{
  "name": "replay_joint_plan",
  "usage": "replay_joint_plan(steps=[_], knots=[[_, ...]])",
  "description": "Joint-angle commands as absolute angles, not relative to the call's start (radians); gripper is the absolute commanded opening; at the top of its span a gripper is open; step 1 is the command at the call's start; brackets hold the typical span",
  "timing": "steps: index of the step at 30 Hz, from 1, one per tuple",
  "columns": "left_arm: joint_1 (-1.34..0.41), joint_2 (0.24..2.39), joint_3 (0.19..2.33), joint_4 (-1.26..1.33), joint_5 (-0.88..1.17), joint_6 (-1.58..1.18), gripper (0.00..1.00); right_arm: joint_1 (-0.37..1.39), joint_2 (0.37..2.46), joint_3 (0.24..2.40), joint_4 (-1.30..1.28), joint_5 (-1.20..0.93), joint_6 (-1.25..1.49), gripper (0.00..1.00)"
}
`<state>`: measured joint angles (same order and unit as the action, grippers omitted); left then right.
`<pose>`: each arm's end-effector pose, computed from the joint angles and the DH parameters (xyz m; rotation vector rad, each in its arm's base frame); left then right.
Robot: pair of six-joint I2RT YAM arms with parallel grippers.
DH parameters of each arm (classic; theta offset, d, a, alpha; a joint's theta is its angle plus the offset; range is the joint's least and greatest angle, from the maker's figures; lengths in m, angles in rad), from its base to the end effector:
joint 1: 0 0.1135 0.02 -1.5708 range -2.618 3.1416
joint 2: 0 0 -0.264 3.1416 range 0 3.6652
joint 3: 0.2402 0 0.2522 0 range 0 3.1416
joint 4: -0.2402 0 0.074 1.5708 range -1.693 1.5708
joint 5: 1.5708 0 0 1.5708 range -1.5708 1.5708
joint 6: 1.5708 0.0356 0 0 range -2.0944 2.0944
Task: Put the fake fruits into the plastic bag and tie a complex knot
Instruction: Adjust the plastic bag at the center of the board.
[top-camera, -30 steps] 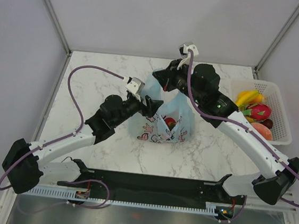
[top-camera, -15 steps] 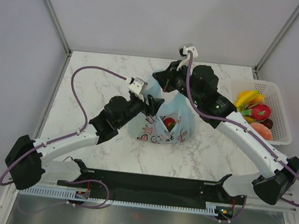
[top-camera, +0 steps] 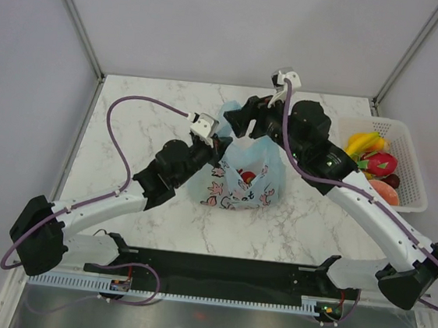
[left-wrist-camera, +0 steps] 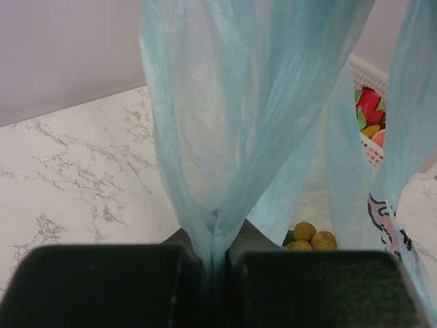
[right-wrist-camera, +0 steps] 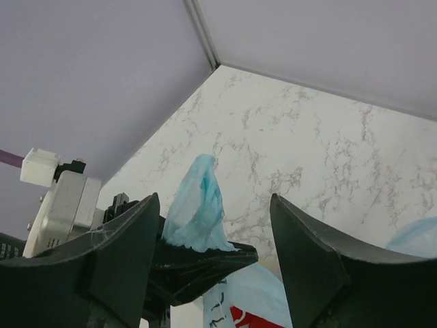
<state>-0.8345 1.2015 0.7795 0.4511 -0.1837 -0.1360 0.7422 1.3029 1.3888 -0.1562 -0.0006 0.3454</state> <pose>0.1940 -0.2044 0.3173 0.3971 1.5251 -0.6256 0.2199 0.2017 0.4412 -0.3370 1.6739 0.8239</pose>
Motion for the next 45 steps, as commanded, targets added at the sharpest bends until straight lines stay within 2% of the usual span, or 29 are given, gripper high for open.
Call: replay_joint_plan(steps=[1,9,14,17,20,26,33,45], knots=[[-0.839,1.164,0.787,0.500,-0.213,-0.086,0.02,0.739,1.203,1.410,-0.205,0.054,0.273,0.74],[-0.838,1.164,0.782,0.500,-0.195,-0.080,0.02,0.738,0.931,1.215,-0.279,0.021,0.115,0.87],[-0.838,1.164,0.764,0.505,-0.202,-0.060,0.02,0.701,0.824,1.056,-0.284,0.080,0.161,0.90],[-0.838,1.158,0.750,0.520,-0.227,-0.057,0.02,0.625,0.781,0.950,-0.230,0.022,0.198,0.91],[-0.834,1.147,0.729,0.543,-0.245,-0.055,0.02,0.510,0.755,0.858,-0.129,-0.162,0.253,0.94],[-0.824,1.120,0.698,0.561,-0.259,-0.051,0.02,0.396,0.765,0.736,0.139,-0.438,0.322,0.98],[-0.813,1.100,0.686,0.560,-0.258,-0.048,0.02,0.333,0.862,0.672,0.382,-0.615,0.373,0.98],[-0.810,1.115,0.690,0.569,-0.212,-0.055,0.02,0.328,0.994,0.681,0.486,-0.575,0.336,0.98]])
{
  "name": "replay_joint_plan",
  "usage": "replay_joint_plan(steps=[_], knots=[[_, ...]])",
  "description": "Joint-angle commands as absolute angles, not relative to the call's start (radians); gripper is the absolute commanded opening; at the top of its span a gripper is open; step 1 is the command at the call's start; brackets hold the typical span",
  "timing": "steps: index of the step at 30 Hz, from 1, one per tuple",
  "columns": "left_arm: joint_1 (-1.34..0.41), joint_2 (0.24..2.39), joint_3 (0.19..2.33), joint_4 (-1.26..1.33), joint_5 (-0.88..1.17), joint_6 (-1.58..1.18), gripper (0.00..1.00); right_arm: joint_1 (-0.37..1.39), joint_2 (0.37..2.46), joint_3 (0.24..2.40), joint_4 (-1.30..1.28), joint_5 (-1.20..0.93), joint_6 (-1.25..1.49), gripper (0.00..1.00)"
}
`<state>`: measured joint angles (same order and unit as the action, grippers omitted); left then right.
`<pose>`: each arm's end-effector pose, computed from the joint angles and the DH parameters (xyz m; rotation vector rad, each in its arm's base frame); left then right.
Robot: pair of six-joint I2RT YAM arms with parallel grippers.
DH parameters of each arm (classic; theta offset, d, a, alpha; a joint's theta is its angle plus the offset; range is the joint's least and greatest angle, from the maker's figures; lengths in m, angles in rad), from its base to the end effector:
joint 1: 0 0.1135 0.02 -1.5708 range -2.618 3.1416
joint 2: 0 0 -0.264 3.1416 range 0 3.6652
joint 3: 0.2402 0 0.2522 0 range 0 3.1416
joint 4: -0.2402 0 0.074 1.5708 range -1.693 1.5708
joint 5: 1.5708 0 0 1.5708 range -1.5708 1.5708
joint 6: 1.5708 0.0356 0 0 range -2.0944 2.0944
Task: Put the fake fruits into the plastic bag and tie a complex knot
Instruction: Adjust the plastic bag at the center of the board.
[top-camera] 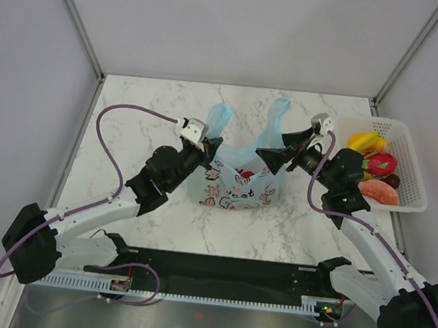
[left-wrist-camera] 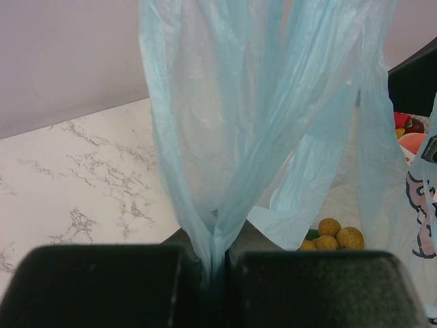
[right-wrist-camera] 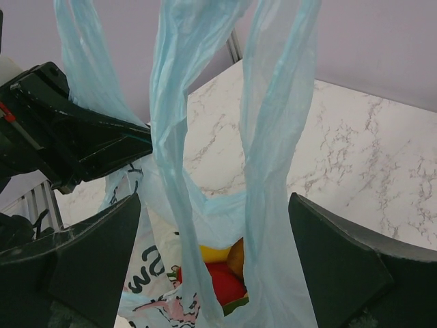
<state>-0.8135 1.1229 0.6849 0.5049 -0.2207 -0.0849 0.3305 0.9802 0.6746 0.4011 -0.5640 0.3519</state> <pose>0.1853 -0.1846 0.3092 0.3734 1.4846 -0.5541 0.2097 0.0921 0.3262 -0.4600 1.4981 0.9574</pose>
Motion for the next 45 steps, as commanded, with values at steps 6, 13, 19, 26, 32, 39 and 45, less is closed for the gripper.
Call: replay_joint_plan(steps=[6,13,19,26,32,39,45], knots=[[-0.810,1.117,0.692,0.569,-0.199,-0.057,0.02,0.328,1.071,0.706,0.515,-0.577,0.345,0.98],[-0.808,1.123,0.699,0.566,-0.186,-0.052,0.02,0.334,1.141,0.713,0.568,-0.581,0.373,0.83],[-0.799,1.123,0.715,0.566,-0.192,-0.037,0.02,0.414,1.134,0.733,0.508,-0.401,0.322,0.51],[-0.738,1.164,0.776,0.563,-0.151,-0.026,0.02,0.523,1.166,0.819,0.400,-0.175,0.261,0.00],[-0.557,1.233,0.879,0.615,0.084,-0.042,0.02,0.568,1.204,0.887,0.351,0.039,0.268,0.00],[-0.541,1.310,1.032,0.450,0.394,0.113,0.02,0.591,1.275,0.927,0.322,0.002,0.238,0.00],[-0.564,1.298,0.995,0.333,0.480,0.195,0.02,0.591,1.244,0.939,0.230,-0.070,0.128,0.00]])
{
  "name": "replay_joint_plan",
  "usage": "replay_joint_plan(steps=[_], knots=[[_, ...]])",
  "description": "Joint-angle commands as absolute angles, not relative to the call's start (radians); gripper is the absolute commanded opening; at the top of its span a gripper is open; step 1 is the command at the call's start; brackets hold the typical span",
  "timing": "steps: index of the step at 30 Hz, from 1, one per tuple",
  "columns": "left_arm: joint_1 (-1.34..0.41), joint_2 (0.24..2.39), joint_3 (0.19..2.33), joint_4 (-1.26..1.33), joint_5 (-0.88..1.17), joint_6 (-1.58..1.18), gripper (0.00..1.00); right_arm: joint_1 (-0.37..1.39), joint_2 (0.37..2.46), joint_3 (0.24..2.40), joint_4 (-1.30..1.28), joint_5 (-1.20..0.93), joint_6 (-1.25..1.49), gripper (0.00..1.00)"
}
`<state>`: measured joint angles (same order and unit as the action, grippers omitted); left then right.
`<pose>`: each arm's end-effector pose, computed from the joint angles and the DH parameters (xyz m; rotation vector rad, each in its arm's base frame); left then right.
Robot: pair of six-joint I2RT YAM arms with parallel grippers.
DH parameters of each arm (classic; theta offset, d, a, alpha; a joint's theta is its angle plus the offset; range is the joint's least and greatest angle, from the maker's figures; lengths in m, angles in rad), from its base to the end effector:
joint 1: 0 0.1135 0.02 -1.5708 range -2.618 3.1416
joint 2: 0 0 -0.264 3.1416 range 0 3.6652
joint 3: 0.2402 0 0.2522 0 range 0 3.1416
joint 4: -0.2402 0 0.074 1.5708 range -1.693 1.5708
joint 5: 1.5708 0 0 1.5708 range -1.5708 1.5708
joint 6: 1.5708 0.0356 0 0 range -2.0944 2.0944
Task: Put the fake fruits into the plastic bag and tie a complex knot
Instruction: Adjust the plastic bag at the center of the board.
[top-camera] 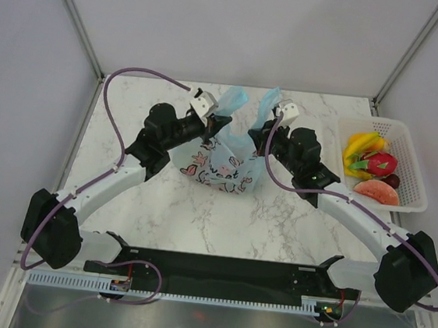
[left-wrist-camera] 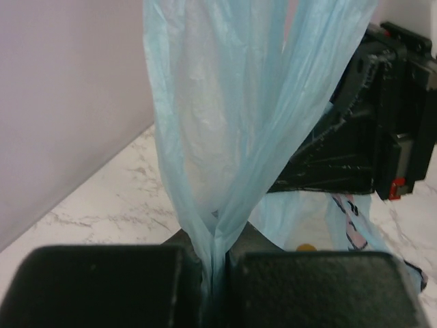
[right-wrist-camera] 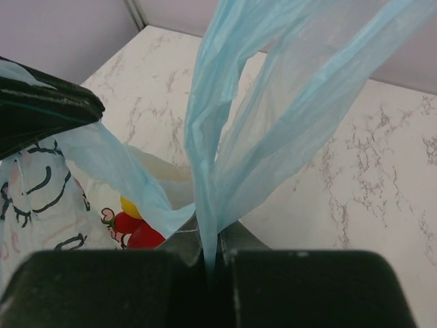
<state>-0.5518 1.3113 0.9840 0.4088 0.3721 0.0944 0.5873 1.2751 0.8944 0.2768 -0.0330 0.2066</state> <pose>0.2575 -0.1737 0.3554 0.7657 1.3233 -0.6431 0.2506 0.1682 0.3194 -0.3491 1.6773 0.6229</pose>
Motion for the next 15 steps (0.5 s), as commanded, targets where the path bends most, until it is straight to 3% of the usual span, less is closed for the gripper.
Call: replay_joint_plan(steps=[1,15], knots=[[-0.568,1.296,1.008,0.281,0.485,0.204,0.02,0.591,1.241,0.949,0.210,-0.069,0.118,0.00],[-0.569,1.192,1.089,-0.164,0.517,0.388,0.02,0.591,1.269,1.025,0.133,-0.218,0.074,0.00]])
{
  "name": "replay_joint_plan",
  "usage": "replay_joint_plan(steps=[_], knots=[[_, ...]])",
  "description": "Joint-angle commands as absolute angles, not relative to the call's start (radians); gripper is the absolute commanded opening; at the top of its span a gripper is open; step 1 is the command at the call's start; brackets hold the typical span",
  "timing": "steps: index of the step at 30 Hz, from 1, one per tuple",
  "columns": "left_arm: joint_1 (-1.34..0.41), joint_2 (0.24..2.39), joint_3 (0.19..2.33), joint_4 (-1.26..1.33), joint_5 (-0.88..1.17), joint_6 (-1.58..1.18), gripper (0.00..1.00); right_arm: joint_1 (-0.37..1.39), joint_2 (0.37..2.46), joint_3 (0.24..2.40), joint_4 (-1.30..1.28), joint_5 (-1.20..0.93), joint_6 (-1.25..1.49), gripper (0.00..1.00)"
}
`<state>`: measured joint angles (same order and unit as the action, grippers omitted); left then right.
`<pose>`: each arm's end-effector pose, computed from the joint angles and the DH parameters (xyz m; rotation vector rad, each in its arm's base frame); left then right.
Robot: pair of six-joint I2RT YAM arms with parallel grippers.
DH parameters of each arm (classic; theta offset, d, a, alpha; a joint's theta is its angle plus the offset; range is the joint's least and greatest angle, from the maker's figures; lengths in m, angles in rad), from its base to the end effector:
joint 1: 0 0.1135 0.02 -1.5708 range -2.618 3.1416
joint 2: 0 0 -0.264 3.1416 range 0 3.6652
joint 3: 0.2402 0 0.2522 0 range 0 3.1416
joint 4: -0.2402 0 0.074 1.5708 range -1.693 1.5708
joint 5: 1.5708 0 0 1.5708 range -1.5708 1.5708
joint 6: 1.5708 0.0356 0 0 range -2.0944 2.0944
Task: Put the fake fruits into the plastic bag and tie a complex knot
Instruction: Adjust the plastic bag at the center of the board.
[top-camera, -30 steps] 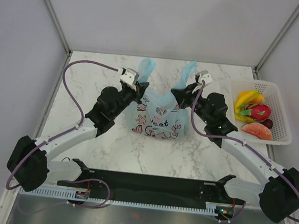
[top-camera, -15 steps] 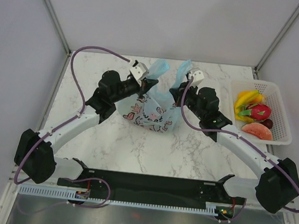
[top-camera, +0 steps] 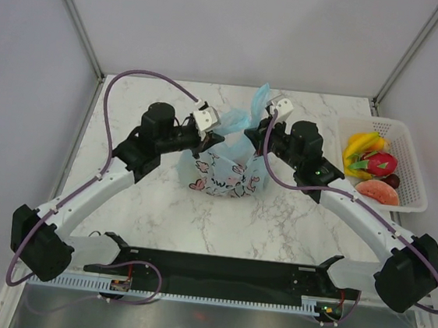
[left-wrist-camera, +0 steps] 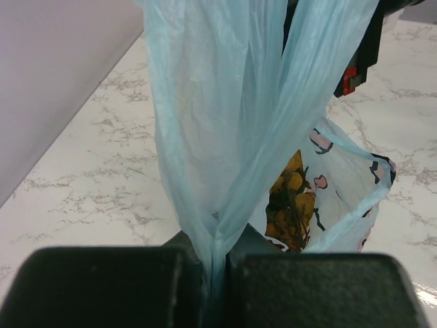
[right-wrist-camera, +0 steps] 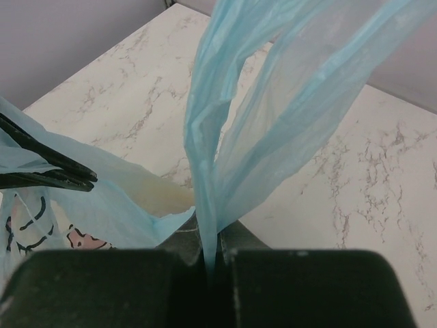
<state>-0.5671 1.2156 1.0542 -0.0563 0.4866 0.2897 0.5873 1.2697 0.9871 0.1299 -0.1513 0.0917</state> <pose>0.2294 -0.1658 0.3581 1.0574 1.4651 -0.6323 0.2481 0.1716 0.3383 -0.5424 1.6777 0.6284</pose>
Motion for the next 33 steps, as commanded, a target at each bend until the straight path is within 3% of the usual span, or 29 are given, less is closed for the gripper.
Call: replay_joint_plan(steps=[1,25,28,33], knots=[[-0.569,1.199,1.092,-0.170,0.520,0.399,0.02,0.591,1.269,1.019,0.136,-0.228,0.075,0.00],[-0.581,1.393,1.255,-0.385,0.604,0.624,0.02,0.591,1.213,0.917,0.179,-0.288,0.092,0.00],[-0.584,1.385,1.243,-0.385,0.589,0.637,0.02,0.591,1.203,0.913,0.178,-0.279,0.095,0.02],[-0.591,1.371,1.221,-0.385,0.560,0.667,0.02,0.591,1.177,0.900,0.172,-0.258,0.098,0.20]])
